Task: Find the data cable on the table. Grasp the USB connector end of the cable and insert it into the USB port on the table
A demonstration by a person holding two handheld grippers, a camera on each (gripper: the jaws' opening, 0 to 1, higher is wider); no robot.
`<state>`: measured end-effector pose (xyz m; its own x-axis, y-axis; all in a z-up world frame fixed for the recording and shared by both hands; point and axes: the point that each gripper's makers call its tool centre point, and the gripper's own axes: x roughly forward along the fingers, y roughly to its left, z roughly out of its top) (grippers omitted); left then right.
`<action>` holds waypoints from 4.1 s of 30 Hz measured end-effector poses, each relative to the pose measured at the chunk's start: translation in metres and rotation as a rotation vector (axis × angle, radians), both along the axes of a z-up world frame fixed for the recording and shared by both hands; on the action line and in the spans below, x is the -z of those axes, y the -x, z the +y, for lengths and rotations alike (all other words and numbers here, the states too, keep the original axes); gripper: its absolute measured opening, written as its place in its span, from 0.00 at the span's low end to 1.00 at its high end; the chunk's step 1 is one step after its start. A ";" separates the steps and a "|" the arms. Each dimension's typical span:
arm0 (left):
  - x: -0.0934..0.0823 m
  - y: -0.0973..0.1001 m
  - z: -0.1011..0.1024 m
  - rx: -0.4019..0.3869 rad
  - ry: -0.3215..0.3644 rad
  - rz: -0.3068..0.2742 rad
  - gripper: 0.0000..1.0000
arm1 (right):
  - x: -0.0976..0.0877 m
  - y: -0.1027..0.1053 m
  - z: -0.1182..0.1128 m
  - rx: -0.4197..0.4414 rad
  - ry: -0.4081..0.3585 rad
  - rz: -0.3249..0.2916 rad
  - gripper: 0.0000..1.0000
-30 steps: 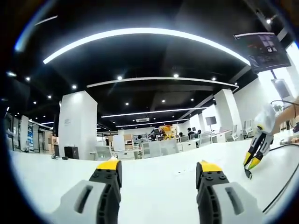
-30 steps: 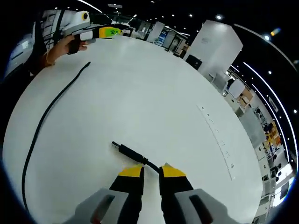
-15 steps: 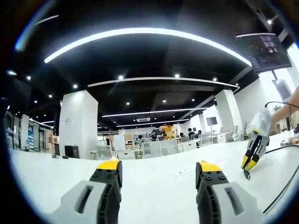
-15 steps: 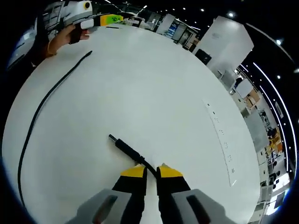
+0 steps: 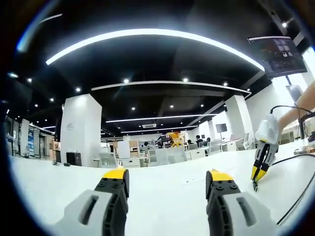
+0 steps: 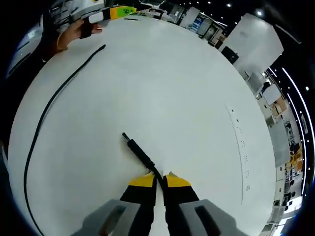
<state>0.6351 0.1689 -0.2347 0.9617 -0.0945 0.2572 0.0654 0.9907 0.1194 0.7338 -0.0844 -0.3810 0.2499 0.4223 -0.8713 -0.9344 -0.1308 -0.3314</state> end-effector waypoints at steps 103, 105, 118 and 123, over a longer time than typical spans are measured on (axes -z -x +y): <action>0.097 -0.067 -0.233 0.753 -0.665 0.324 0.10 | -0.044 0.014 -0.003 0.063 -0.007 0.042 0.04; 0.096 -0.067 -0.233 0.756 -0.666 0.319 0.09 | -0.044 0.015 -0.003 0.064 -0.009 0.042 0.04; 0.086 -0.065 -0.234 0.752 -0.633 0.311 0.07 | -0.053 0.018 -0.004 0.079 -0.051 0.034 0.04; 0.077 -0.067 -0.230 0.734 -0.581 0.305 0.06 | -0.065 0.014 -0.001 0.142 -0.174 0.024 0.05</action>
<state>0.7017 -0.0614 -0.3116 0.6312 -0.7280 -0.2677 0.7498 0.4843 0.4508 0.7202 -0.0855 -0.3164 0.2976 0.5288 -0.7949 -0.9472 0.0594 -0.3151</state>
